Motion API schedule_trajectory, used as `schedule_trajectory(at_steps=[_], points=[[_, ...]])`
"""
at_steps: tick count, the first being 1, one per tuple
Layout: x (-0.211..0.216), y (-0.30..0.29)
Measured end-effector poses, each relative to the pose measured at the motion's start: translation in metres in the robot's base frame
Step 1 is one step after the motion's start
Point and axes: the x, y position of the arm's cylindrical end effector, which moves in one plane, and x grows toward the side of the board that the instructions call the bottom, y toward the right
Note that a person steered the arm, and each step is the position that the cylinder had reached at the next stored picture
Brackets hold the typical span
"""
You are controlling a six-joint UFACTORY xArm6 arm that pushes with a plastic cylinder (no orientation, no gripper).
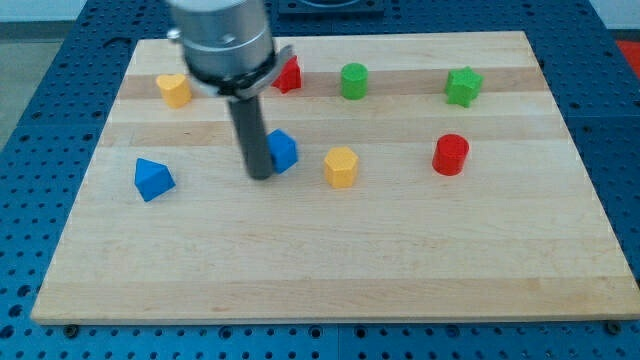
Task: Move your arm towards green star
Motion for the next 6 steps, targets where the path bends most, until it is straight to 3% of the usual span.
schedule_trajectory(at_steps=[1,3,4,6], points=[[-0.03,0.047],[-0.017,0.064],[-0.056,0.127],[-0.071,0.252]])
